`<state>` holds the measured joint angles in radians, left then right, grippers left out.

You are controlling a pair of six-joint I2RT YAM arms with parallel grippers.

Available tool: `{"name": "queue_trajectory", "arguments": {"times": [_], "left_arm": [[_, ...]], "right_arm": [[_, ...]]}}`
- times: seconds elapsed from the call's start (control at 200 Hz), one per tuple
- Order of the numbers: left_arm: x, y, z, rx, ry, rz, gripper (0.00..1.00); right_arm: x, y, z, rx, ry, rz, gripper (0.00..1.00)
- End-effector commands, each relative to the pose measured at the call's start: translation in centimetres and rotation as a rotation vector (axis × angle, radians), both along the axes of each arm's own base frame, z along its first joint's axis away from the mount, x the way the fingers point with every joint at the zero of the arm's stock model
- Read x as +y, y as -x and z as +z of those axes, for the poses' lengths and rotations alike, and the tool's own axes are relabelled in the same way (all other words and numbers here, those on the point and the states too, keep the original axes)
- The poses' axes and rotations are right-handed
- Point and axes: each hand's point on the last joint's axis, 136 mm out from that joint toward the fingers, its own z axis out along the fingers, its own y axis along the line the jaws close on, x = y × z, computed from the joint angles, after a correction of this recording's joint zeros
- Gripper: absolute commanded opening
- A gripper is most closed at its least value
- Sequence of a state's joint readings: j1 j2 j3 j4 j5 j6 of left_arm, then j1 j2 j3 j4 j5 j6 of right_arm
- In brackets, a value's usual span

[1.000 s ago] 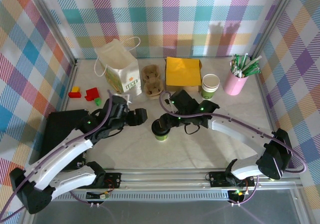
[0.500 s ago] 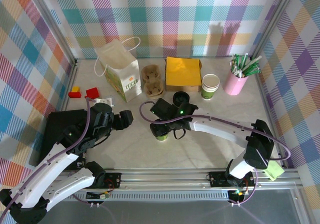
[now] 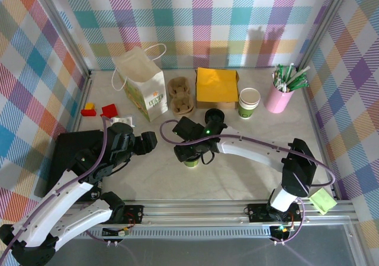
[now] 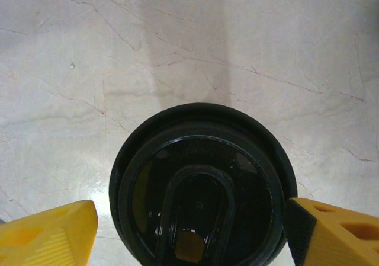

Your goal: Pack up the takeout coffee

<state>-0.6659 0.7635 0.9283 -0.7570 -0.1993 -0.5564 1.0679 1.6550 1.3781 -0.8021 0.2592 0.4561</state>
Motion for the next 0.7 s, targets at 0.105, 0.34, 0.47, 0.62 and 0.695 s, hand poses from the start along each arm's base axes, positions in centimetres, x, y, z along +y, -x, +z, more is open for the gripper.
{"name": "queue_trajectory", "arguments": {"times": [0.105, 0.34, 0.47, 0.62, 0.695], "left_arm": [[0.5, -0.1, 0.9, -0.033, -0.013, 0.009, 0.74], [0.5, -0.1, 0.6, -0.030, -0.014, 0.012, 0.74], [0.7, -0.1, 0.5, -0.028, -0.019, 0.018, 0.74], [0.9, 0.1, 0.6, -0.034, -0.018, 0.022, 0.74], [1.1, 0.1, 0.6, -0.035, -0.023, 0.029, 0.75]], "right_arm": [[0.0, 0.1, -0.8, 0.019, 0.048, -0.018, 0.82], [-0.3, 0.2, -1.5, 0.026, 0.080, -0.027, 0.81], [-0.3, 0.3, -1.9, 0.030, 0.089, -0.022, 0.80], [-0.4, 0.4, -2.1, 0.033, 0.100, -0.017, 0.76], [-0.5, 0.4, -2.1, 0.031, 0.107, -0.013, 0.75]]}}
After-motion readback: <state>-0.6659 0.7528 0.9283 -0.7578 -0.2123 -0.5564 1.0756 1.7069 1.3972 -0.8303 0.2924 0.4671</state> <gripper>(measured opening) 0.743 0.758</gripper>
